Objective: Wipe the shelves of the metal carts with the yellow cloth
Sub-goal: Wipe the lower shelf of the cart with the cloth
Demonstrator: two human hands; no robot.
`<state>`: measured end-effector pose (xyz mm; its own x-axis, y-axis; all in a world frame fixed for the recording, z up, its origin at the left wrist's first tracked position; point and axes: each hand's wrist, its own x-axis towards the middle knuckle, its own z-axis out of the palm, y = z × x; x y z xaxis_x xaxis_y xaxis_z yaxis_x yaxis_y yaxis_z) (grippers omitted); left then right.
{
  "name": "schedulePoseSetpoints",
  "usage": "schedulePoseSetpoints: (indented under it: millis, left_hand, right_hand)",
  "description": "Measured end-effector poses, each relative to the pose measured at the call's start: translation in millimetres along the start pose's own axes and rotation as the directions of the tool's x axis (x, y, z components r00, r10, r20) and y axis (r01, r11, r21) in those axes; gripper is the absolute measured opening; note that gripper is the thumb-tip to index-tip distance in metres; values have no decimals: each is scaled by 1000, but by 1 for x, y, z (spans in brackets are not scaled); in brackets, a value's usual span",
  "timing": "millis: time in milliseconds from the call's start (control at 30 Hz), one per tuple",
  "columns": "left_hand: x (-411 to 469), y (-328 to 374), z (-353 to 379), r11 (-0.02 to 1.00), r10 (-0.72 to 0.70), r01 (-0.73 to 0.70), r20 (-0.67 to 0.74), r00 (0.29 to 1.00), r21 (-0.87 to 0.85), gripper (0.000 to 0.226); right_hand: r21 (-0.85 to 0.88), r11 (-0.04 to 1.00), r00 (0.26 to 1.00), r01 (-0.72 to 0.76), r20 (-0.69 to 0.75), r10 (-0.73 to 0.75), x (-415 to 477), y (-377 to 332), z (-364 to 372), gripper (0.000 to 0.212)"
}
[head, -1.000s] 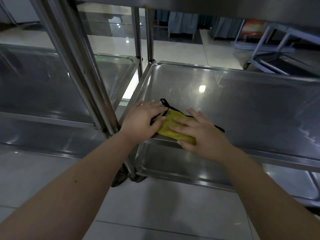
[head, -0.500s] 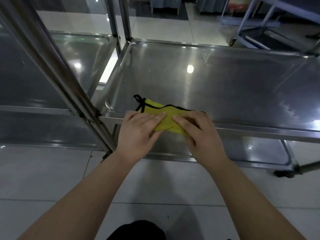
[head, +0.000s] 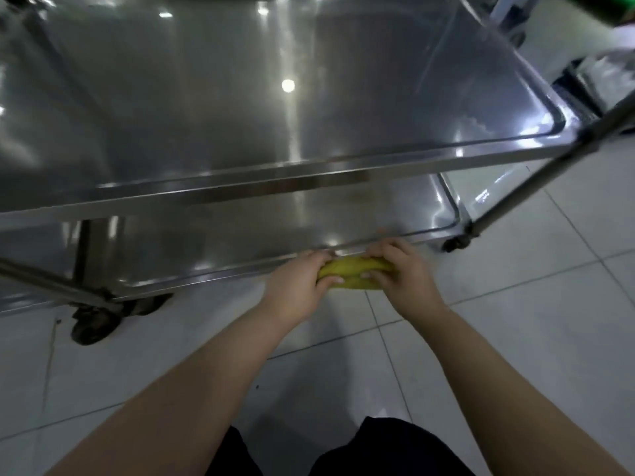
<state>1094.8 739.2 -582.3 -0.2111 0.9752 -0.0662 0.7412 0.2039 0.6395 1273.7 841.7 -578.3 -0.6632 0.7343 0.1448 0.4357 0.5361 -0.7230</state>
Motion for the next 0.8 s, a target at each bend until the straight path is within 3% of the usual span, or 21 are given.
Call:
schedulePoseSetpoints:
  millis: [100, 167, 233, 333, 400, 467, 533, 633, 700, 800]
  left_hand:
    - [21, 12, 65, 999, -54, 53, 188, 981, 10, 30]
    - [33, 19, 98, 993, -99, 112, 260, 960, -37, 23]
    - [49, 29, 120, 975, -134, 174, 260, 956, -136, 19]
    - [94, 46, 140, 944, -134, 161, 112, 985, -288, 16]
    - [130, 52, 147, 931, -153, 140, -12, 988, -336, 26]
    - [160, 41, 156, 965, -163, 137, -104, 981, -225, 36]
    - [177, 16, 165, 981, -160, 172, -127, 979, 89, 48]
    - [187, -25, 172, 833, -273, 260, -46, 961, 489, 53]
    - [190, -45, 174, 761, -281, 263, -64, 958, 594, 55]
    - [194, -60, 177, 763, -205, 243, -133, 970, 598, 60]
  right_hand:
    - [138, 938, 945, -318, -30, 325, -29, 50, -9, 38]
    - [173, 890, 900, -423, -38, 435, -40, 79, -17, 34]
    - [123, 891, 896, -438, -22, 444, -32, 102, -31, 28]
    - [-22, 942, 940, -335, -70, 333, 23, 134, -56, 26]
    - [-289, 916, 958, -278, -148, 244, 77, 157, -61, 43]
    - [-481, 798, 931, -364, -160, 328, 117, 173, -49, 63]
    - [-460, 770, 879, -442, -53, 473, 131, 190, -19, 71]
    - [-478, 764, 850, -433, 66, 523, 116, 213, 30, 71]
    - [-526, 751, 883, -399, 0, 469, 106, 224, 47, 68]
    - [-577, 742, 925, -343, -70, 374, 109, 247, 45, 66]
